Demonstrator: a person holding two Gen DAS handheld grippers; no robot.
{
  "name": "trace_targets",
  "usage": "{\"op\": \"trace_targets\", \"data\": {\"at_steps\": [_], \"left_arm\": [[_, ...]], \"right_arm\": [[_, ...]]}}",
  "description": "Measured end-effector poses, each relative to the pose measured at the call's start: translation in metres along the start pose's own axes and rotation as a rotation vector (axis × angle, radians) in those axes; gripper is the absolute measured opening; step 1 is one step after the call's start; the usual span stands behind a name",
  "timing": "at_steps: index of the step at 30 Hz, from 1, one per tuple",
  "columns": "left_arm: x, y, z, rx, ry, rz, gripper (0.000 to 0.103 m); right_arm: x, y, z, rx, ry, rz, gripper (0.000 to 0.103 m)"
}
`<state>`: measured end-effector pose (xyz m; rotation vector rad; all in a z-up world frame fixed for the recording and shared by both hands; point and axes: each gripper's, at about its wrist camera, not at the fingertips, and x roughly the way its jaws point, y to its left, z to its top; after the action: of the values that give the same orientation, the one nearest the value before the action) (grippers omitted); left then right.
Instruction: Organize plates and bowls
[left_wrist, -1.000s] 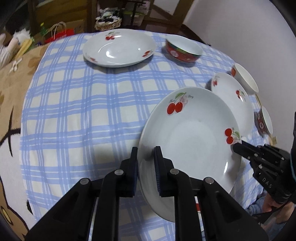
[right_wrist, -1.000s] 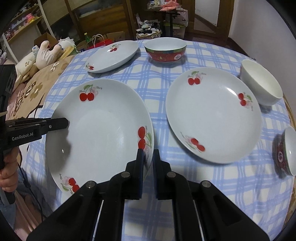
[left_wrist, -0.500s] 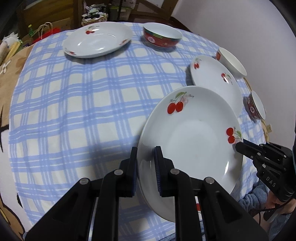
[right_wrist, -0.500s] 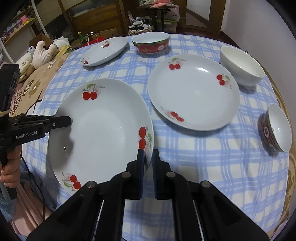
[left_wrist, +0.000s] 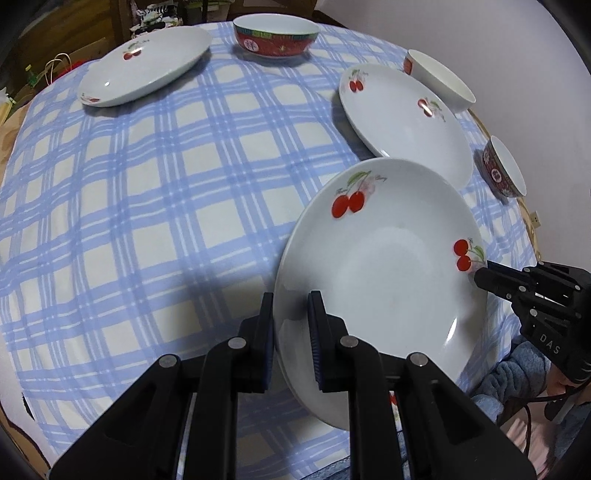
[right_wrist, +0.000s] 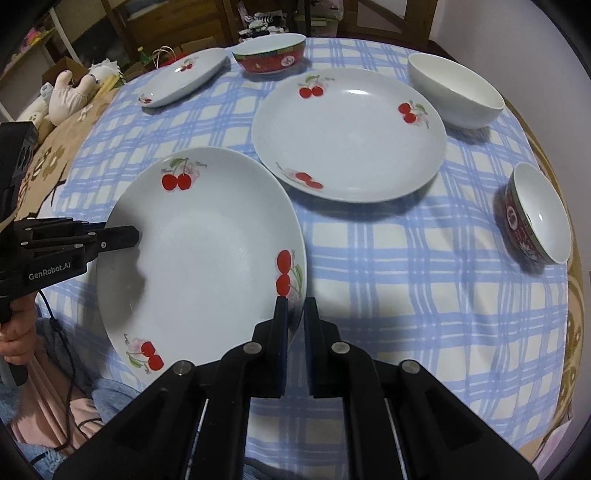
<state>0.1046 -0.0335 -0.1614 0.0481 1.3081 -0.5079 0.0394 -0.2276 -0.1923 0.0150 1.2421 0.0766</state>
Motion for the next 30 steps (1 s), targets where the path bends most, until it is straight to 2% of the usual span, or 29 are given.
{"op": "trace_targets", "data": {"at_steps": [12,13,14,15,16,18,21,27,30], "left_arm": [[0.01,-0.006,-0.002,0.016,0.029,-0.007,0.016],[0.01,-0.006,-0.003,0.02,0.03,-0.008,0.013],[0.009,-0.008,-0.003,0.023,0.028,-0.024,0.012],[0.01,-0.011,-0.003,0.029,0.036,-0.04,0.012],[0.01,-0.012,-0.004,0.032,0.038,-0.045,0.012],[0.014,-0.014,-0.004,0.035,0.051,-0.032,0.013],[0.017,-0.012,-0.003,0.021,0.062,-0.033,0.013],[0.012,-0.024,-0.005,0.113,0.025,0.072,0.018],[0.008,-0.024,-0.004,0.116,0.011,0.096,0.02]], "right_arm": [[0.0,-0.004,-0.007,0.017,0.027,-0.006,0.006],[-0.001,-0.005,-0.007,0.016,0.029,-0.003,0.006],[-0.004,-0.006,-0.007,0.021,0.017,0.037,0.001],[-0.008,-0.005,-0.007,0.036,0.015,0.088,0.001],[-0.009,-0.002,-0.006,0.036,0.011,0.083,0.001],[-0.008,0.007,-0.006,-0.025,-0.009,-0.009,0.001],[0.006,0.005,-0.008,-0.001,0.037,0.016,0.001],[0.0,0.002,-0.006,0.014,0.006,0.008,0.001],[-0.002,-0.001,-0.005,0.027,-0.01,0.004,0.001]]}}
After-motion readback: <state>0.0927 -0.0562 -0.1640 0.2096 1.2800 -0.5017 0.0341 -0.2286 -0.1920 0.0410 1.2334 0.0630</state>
